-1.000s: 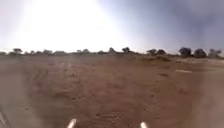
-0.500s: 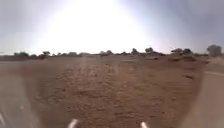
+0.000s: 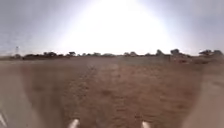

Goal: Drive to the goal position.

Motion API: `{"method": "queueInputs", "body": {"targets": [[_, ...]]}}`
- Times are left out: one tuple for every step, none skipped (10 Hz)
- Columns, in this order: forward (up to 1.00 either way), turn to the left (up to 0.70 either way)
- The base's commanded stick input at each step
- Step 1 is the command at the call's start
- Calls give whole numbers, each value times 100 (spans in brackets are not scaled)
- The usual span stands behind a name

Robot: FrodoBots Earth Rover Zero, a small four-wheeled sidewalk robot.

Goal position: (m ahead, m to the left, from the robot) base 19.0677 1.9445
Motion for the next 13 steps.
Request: {"method": "queueInputs", "body": {"targets": [[0,100],[0,100],[0,100],[0,100],[0,100],[0,100],[9,58],[48,0],[100,0],[100,0],[100,0],[100,0],[100,0]]}}
